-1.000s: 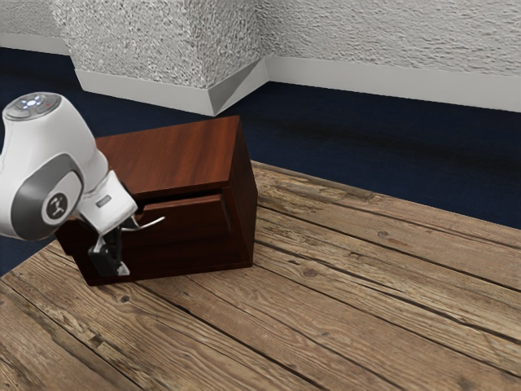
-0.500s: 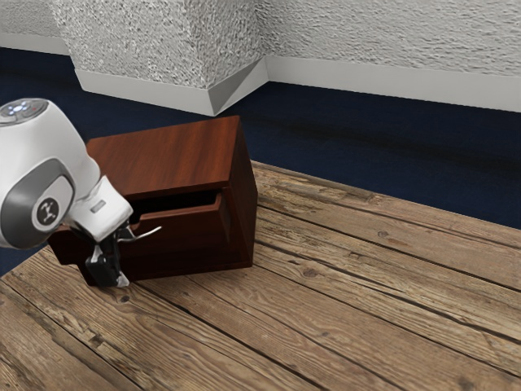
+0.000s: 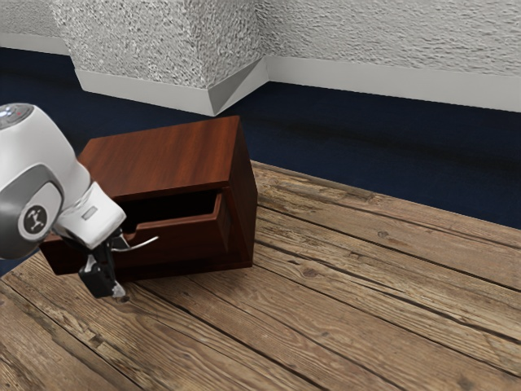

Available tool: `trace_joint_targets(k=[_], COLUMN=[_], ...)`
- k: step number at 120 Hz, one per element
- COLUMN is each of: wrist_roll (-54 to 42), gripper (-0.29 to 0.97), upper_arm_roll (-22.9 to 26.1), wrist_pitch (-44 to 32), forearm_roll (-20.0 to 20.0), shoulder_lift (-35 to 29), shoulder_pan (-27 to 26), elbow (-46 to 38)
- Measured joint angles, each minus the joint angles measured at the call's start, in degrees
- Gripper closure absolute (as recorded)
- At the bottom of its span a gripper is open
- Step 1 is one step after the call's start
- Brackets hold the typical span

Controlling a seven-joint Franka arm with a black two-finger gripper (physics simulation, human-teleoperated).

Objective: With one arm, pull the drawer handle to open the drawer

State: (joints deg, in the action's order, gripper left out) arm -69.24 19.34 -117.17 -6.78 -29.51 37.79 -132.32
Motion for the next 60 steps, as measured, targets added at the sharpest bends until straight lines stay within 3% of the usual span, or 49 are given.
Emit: trace_joint_targets(k=[60], wrist_roll=[0.4], gripper=[0.02], upper_arm_roll=[0.0], wrist_pitch=[2.4], forearm_roll=[-3.0], shoulder_lift=[-3.8], shoulder_pan=[0.0], elbow=[-2.3])
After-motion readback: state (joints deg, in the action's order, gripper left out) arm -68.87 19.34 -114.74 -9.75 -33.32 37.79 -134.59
